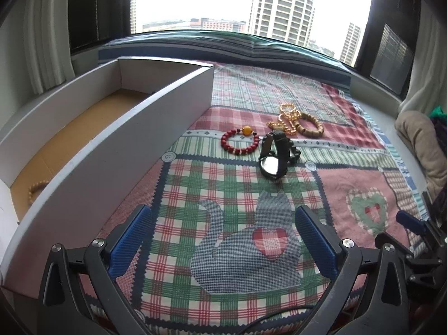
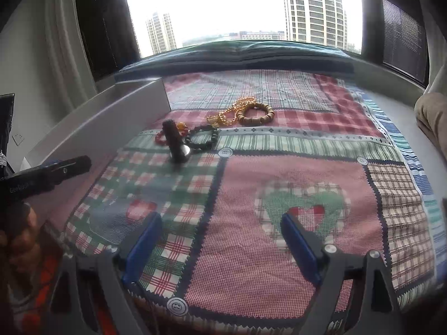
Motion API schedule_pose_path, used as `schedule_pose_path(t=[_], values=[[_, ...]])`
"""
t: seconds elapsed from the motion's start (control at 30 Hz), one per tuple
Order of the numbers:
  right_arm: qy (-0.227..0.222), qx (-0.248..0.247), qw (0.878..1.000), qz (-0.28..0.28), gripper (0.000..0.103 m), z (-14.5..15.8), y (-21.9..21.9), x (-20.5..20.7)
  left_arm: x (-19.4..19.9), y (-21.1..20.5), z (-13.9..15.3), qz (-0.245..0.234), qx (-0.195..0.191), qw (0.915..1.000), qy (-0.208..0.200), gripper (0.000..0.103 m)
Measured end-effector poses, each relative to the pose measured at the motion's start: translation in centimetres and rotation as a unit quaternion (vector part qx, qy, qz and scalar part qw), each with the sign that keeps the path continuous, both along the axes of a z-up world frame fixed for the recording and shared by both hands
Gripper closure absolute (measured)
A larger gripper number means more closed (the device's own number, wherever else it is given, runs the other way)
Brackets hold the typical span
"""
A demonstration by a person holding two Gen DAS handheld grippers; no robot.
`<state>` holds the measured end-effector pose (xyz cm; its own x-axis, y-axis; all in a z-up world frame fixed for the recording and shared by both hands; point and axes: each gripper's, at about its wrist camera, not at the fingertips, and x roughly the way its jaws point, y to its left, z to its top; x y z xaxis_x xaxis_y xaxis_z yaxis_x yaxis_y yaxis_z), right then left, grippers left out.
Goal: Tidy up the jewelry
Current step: 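Move both tools back over the remaining jewelry, then lower the left gripper onto the black watch and close on its strap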
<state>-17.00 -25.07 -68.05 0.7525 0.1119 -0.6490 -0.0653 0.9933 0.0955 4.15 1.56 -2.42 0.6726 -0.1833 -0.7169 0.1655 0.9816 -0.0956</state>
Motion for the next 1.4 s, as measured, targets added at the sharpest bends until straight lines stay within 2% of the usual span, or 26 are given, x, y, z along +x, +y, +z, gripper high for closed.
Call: schedule_pose_path(t=[0.13,0.23,0.37,0.5,1.1,1.27,1.4], values=[[-0.006,-0.024,1.0,0.015,0.014,-0.2,1.4,0.3,0.0,0.0,-0.7,-0.018,0.002,0.9998,0.004,0.001],[0.003,-0.025,0.999,0.033,0.014,-0.5,2.1,0.6,-0.1,0.1,-1.1,-0.03,-0.006,0.9995,0.008,0.001],[0.012,-0.038,0.999,0.033,0.014,-0.4,2.5,0.8,-0.2,0.3,-1.5,-0.025,-0.009,0.9995,0.014,0.001],[0.035,-0.044,0.998,0.017,0.014,-0.8,2.2,1.2,-0.1,0.5,-2.1,-0.015,0.005,0.9997,0.02,0.001],[0.069,-0.029,0.997,0.011,0.014,-1.6,2.2,1.6,-0.2,1.3,-2.9,0.0,0.005,0.9992,0.041,0.001],[0.076,-0.023,0.997,0.013,0.014,-2.2,2.1,1.4,0.1,0.7,-2.7,-0.011,-0.002,0.9991,0.042,0.001],[0.078,-0.015,0.997,0.012,0.014,-2.5,1.8,1.3,1.5,-1.0,-2.0,-0.035,-0.022,0.9987,0.031,0.001]])
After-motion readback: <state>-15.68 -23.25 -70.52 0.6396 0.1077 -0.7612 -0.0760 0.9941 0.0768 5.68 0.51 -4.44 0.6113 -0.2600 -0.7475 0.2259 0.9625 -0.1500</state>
